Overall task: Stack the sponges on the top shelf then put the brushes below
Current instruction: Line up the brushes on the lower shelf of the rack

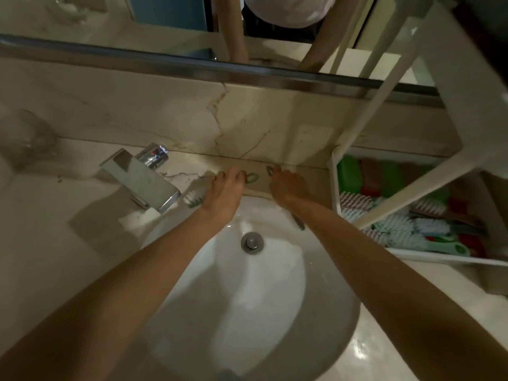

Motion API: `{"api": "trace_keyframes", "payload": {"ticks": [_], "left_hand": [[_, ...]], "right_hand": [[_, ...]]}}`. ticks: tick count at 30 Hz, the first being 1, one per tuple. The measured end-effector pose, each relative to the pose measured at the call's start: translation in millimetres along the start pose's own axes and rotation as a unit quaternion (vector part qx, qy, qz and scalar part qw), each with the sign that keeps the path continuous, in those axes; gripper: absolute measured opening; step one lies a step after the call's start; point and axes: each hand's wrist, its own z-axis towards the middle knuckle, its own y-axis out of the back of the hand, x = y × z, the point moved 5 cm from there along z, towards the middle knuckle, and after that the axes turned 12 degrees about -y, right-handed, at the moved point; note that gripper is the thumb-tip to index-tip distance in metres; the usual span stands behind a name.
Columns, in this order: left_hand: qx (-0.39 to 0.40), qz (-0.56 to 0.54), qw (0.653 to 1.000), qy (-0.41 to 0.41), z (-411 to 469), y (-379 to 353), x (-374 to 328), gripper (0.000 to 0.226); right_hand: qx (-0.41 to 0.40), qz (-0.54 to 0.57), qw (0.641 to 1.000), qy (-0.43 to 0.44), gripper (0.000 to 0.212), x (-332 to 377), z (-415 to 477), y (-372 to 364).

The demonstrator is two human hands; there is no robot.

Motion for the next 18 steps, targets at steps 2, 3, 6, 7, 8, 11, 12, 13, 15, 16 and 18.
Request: {"api": "trace_keyframes", "payload": {"ticks": [2,3,6,7,8,11,12,13,15,16,18], "left_hand": [[-0.019,-0.041,0.999,0.019,-15.6,10.2,-1.9,0.025],[-0.001,-0.076,0.996,0.045,-25.1,15.3,-3.5,0.031],[0.017,-0.110,0.990,0.081,-53.4,24.4,-10.3,0.033],[0.019,-0.111,0.989,0.094,-61.1,30.0,-12.7,0.031],[0.013,-0.122,0.988,0.098,-69.6,38.6,-21.1,0.030],[0.024,-0.162,0.983,0.081,-85.2,57.6,-55.3,0.032],[0.030,-0.165,0.983,0.072,-89.1,63.5,-67.3,0.034],[0.040,-0.166,0.983,0.059,-93.4,68.9,-82.4,0.035],[0.054,-0.165,0.984,0.035,-95.6,74.5,-112.0,0.036],[0.062,-0.165,0.984,0.020,-94.5,76.4,-126.9,0.036],[0.074,-0.178,0.981,-0.004,-89.4,79.5,-154.2,0.038]], "right_hand": [[0.064,0.066,0.996,-0.008,0.034,-3.4,-13.9,6.4],[0.085,0.098,0.992,-0.007,0.032,-8.3,-23.3,10.5],[0.117,0.185,0.976,0.003,0.030,-27.7,-59.4,19.2],[0.125,0.205,0.971,0.002,0.029,-33.1,-71.6,21.2],[0.130,0.221,0.967,-0.004,0.029,-40.2,-87.0,23.2],[0.135,0.258,0.956,-0.025,0.030,-64.4,-130.4,29.6],[0.133,0.267,0.954,-0.035,0.031,-72.7,-141.2,31.6],[0.127,0.275,0.952,-0.048,0.032,-84.1,-153.2,34.5],[0.110,0.276,0.952,-0.073,0.033,-108.9,-173.8,42.7],[0.103,0.261,0.957,-0.079,0.032,-122.0,-182.6,47.6],[0.087,0.226,0.967,-0.084,0.024,-148.7,-196.6,58.0]]}}
